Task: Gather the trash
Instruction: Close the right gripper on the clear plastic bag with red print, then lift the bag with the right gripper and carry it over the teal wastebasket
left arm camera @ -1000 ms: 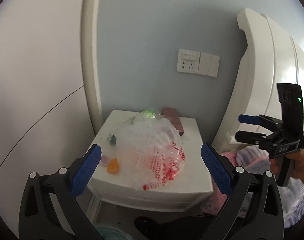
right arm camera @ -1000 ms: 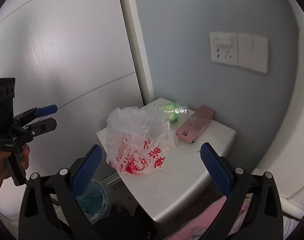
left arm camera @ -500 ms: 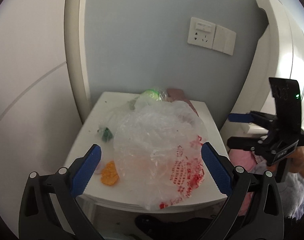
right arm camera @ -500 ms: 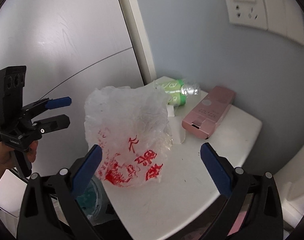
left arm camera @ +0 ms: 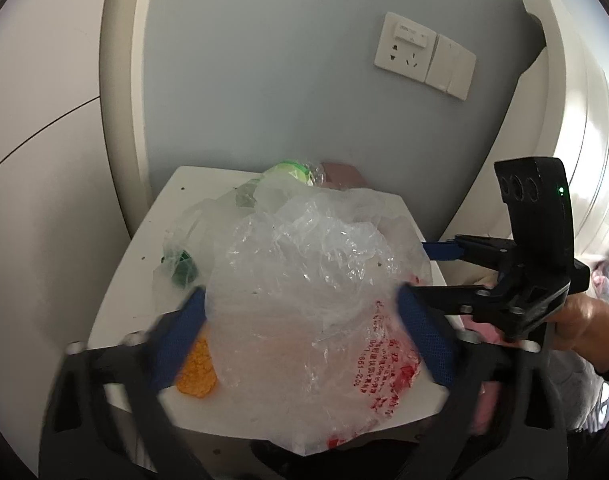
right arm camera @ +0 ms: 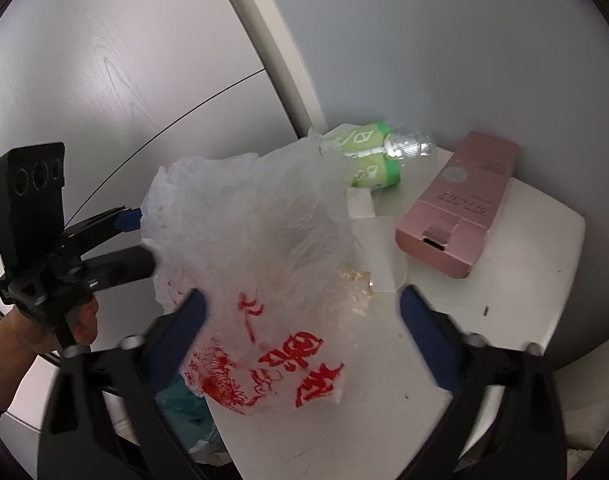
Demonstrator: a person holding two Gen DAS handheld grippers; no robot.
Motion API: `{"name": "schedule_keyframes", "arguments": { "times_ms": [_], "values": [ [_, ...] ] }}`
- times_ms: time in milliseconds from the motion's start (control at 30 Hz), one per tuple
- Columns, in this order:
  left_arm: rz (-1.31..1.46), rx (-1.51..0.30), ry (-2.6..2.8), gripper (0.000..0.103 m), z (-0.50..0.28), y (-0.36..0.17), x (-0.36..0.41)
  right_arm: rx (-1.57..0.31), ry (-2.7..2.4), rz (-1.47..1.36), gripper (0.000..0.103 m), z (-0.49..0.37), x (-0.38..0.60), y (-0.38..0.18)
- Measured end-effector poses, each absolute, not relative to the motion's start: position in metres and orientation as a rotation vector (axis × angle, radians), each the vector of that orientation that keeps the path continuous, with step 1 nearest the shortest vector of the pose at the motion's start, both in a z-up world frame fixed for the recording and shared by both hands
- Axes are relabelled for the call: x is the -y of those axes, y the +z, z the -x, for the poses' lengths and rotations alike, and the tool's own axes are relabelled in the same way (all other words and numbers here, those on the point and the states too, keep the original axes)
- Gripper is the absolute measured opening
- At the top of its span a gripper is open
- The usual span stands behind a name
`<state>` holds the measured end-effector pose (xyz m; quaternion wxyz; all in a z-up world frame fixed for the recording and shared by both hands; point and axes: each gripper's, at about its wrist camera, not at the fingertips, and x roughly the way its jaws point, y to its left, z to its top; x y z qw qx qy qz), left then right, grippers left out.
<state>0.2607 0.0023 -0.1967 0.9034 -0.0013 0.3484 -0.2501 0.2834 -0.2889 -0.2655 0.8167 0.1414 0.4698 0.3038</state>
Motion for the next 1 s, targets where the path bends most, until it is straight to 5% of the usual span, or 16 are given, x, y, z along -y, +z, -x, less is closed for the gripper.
{"name": "schedule_keyframes", "arguments": {
  "times_ms": [167,233,300,1000],
  "values": [
    [-0.017,-0.745,-0.494,0.041,-0.263,-0.201,0.002,-1.019,0.690,-0.297,0.041,-0.286,0.278,-0.266],
    [-0.024,-0.742,-0.491,0.023,-0.262,-0.199,0.004,-1.014,0.704,-0.299,0.019,-0.285,0.276,-0.263],
    [-0.028,-0.733,-0.488,0.018,-0.259,-0.196,0.006,-1.005,0.706,-0.296,0.010,-0.285,0.275,-0.261],
    [-0.036,-0.589,-0.410,0.014,-0.168,-0.113,0.005,-0.848,0.752,-0.244,0.008,-0.235,0.273,-0.175]
  ]
}}
